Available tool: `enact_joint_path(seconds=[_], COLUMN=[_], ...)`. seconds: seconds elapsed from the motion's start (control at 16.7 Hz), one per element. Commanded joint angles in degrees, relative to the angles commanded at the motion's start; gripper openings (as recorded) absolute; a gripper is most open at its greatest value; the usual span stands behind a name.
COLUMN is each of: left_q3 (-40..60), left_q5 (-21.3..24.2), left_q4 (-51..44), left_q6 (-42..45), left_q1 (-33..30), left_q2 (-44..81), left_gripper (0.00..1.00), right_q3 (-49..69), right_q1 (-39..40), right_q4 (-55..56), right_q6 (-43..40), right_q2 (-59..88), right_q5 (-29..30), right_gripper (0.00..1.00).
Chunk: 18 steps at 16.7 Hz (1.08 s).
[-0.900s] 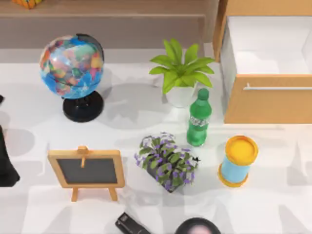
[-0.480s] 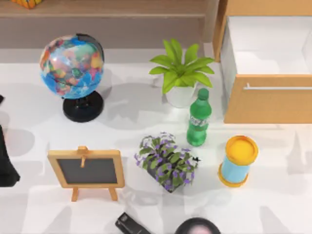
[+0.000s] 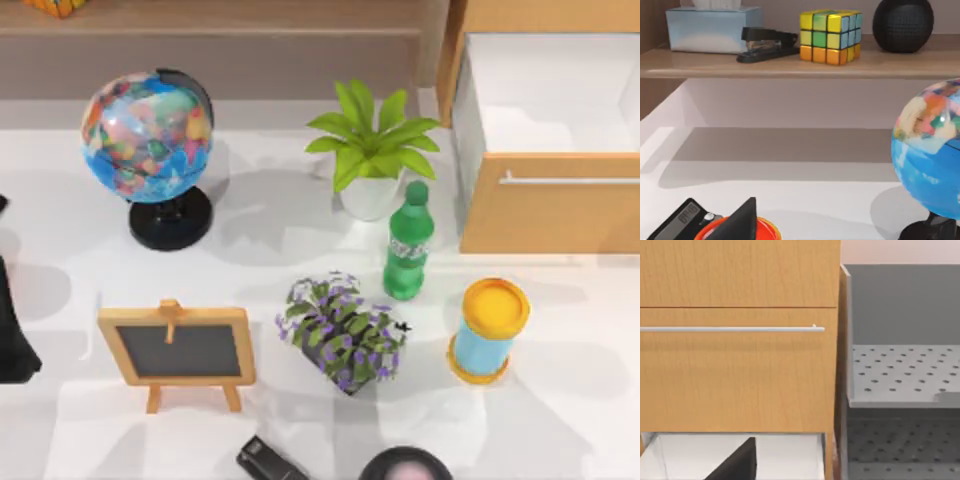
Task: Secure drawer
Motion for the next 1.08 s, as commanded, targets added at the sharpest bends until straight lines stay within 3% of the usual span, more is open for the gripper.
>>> enact_joint_path(seconds=[0.3, 0.72, 1.08], left_q3=[0.0, 0.0, 0.0], left_q5=[0.0, 0.0, 0.0], left_q4=[0.0, 0.0, 0.0], left_q6=[0.0, 0.0, 0.0], left_q1=[0.0, 0.0, 0.0], left_q2=[0.0, 0.0, 0.0], left_gripper=[1.00, 1.00, 1.00], right_q3=[7.0, 6.7, -1.0], right_q1=[-3.8, -3.5, 1.1], right_q4=[3.3, 3.8, 16.1], right_q6=[0.1, -0.4, -14.4], right_q2=[10.2, 10.5, 17.8], right_q5=[-3.8, -3.6, 2.6], right_gripper=[1.00, 1.00, 1.00])
